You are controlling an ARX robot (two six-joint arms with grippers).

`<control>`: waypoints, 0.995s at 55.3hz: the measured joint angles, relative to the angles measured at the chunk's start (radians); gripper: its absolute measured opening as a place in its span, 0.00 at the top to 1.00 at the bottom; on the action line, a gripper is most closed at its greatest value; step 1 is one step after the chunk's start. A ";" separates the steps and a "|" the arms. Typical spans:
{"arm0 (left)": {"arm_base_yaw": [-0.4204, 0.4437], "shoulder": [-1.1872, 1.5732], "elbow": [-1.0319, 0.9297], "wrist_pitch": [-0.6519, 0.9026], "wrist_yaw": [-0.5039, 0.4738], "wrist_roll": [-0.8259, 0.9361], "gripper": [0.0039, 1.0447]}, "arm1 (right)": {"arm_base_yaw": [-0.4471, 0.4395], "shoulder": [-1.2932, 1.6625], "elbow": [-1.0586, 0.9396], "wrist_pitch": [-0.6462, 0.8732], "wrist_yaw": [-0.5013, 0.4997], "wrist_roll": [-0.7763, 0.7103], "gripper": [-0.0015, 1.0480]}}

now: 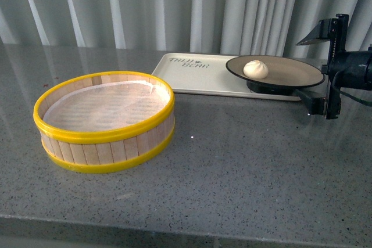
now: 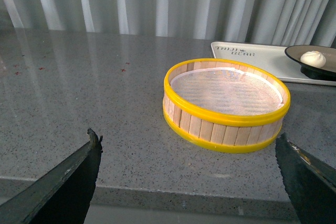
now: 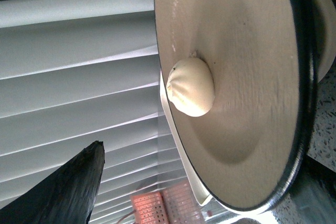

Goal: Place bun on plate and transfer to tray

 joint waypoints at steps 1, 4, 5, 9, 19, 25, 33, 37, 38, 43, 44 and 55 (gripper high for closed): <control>0.000 0.000 0.000 0.000 0.000 0.000 0.06 | 0.001 -0.008 -0.007 0.001 0.002 0.000 0.09; 0.000 0.000 0.000 0.000 0.000 0.000 0.06 | 0.005 -0.028 -0.023 0.002 0.007 0.001 0.08; 0.000 0.000 0.000 0.000 0.000 0.000 0.06 | 0.006 -0.038 -0.032 0.002 0.010 0.001 0.08; 0.000 0.000 0.000 0.000 0.000 0.000 0.06 | 0.015 -0.077 -0.071 0.001 0.026 0.003 0.08; 0.000 0.000 0.000 0.000 0.000 0.000 0.06 | 0.040 -0.202 -0.179 -0.013 0.053 0.006 0.08; 0.000 0.000 0.000 0.000 0.000 0.000 0.06 | 0.054 -0.297 -0.262 -0.027 0.066 0.004 0.08; 0.000 0.000 0.000 0.000 0.000 0.000 0.06 | 0.061 -0.462 -0.422 -0.053 0.113 -0.062 0.08; 0.000 0.000 0.000 0.000 0.000 0.000 0.06 | 0.063 -0.570 -0.505 -0.113 0.173 -0.147 0.08; 0.000 0.000 0.000 0.000 0.000 0.000 0.06 | 0.063 -0.603 -0.529 -0.136 0.198 -0.179 0.08; 0.000 0.000 0.000 0.000 0.000 0.000 0.06 | 0.058 -0.748 -0.641 -0.203 0.306 -0.319 0.08; 0.000 0.000 0.000 0.000 0.000 0.000 0.06 | 0.055 -0.787 -0.669 -0.229 0.339 -0.347 0.08; 0.000 0.000 0.000 0.000 0.000 0.000 0.06 | 0.019 -0.981 -0.795 -0.316 0.508 -0.600 0.08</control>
